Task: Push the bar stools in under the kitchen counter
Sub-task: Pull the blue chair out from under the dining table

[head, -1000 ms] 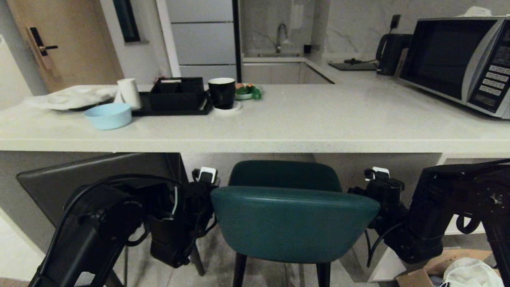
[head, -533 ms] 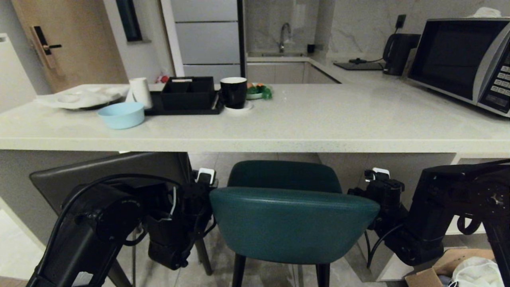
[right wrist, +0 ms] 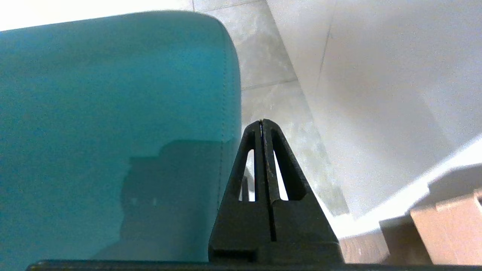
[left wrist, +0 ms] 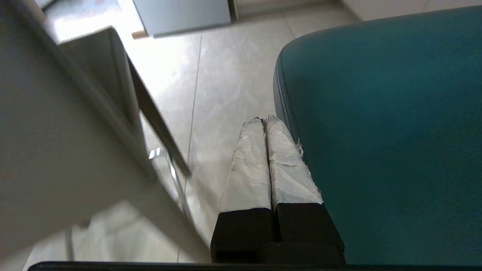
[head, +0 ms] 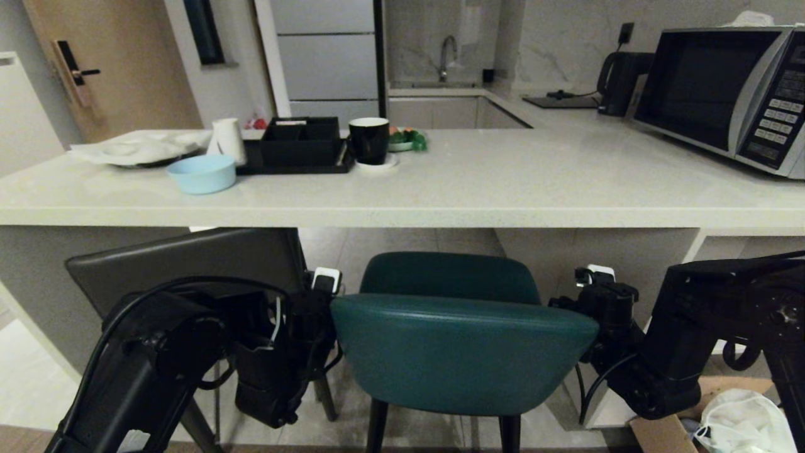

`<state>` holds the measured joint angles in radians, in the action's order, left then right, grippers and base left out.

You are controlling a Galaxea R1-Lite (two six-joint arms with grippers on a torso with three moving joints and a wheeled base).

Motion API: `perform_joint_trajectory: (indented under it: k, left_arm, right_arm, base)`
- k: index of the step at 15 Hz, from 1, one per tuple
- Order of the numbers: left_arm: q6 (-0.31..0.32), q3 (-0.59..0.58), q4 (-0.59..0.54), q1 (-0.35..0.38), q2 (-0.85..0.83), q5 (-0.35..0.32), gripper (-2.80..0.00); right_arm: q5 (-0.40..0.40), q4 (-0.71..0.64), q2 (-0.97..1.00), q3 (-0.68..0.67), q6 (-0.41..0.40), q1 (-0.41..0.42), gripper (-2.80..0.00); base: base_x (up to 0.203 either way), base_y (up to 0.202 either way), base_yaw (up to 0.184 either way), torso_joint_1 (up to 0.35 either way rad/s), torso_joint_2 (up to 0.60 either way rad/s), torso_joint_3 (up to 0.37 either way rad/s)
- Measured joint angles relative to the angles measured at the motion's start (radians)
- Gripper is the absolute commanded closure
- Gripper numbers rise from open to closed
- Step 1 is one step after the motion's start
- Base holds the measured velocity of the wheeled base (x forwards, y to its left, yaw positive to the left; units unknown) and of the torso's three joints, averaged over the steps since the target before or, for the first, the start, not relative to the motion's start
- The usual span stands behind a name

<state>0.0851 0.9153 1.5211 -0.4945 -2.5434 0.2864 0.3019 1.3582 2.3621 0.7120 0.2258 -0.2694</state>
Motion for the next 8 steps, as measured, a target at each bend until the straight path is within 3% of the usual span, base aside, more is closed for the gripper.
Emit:
perform_joint_trajectory:
  k: [8]
  left_arm:
    - [0.001,-0.01,0.001,0.0,0.007,0.001,0.0]
  right_arm:
    - [0.0,0.0,0.0,0.003,0.0,0.0,0.0]
  base:
    - [-0.192,0.0,-0.003,0.002,0.0,0.001]
